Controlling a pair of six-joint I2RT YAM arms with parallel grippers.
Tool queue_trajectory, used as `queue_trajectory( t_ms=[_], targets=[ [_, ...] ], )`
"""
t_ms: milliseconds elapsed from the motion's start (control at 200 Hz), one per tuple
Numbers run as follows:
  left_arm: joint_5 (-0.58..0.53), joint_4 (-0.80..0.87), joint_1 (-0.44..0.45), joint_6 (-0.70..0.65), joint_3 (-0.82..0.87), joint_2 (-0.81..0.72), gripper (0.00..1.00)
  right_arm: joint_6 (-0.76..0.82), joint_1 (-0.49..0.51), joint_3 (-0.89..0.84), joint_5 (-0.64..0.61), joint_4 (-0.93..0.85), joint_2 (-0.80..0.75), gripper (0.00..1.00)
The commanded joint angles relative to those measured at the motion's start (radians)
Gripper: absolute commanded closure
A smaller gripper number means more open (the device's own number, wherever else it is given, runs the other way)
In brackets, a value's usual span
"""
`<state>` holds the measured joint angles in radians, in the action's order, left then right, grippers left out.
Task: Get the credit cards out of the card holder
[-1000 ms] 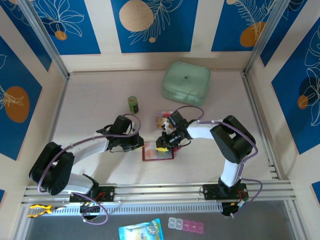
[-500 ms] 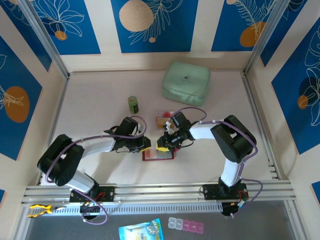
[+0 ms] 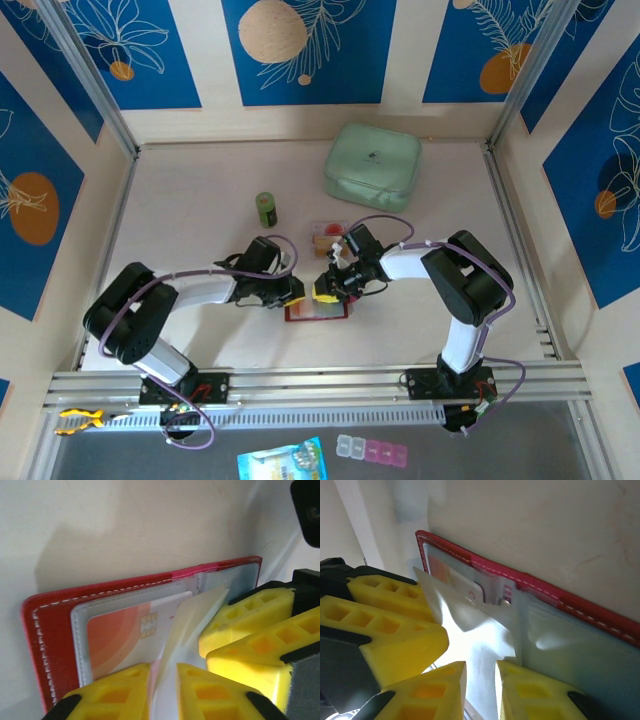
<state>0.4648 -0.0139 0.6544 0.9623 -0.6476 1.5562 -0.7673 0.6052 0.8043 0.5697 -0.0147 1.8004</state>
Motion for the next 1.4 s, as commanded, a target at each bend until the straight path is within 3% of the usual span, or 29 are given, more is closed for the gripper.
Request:
queue_trajectory(
  t_ms=[0, 220, 540, 890, 1396],
  targets=[
    [0.032, -0.05, 0.012, 0.016, 0.002, 0.012, 0.82, -0.011, -0.008, -0.029, -0.028, -0.044, -0.001, 0.76],
    [0.033, -0.032, 0.012, 0.017, -0.01, -0.017, 0.8, -0.039, -0.01, -0.013, -0.025, -0.054, -0.088, 0.74],
    [0.048, 0.001, 0.039, 0.009, -0.071, -0.021, 0.68, 0.002, -0.066, 0.01, -0.131, -0.241, -0.297, 0.73],
    [0.05, -0.009, 0.101, 0.017, -0.177, 0.074, 0.53, 0.026, -0.172, -0.037, -0.152, -0.334, -0.463, 0.71],
    [0.075, -0.044, 0.126, 0.02, -0.261, 0.206, 0.52, 0.031, -0.245, -0.089, -0.135, -0.402, -0.573, 0.67]
  ],
)
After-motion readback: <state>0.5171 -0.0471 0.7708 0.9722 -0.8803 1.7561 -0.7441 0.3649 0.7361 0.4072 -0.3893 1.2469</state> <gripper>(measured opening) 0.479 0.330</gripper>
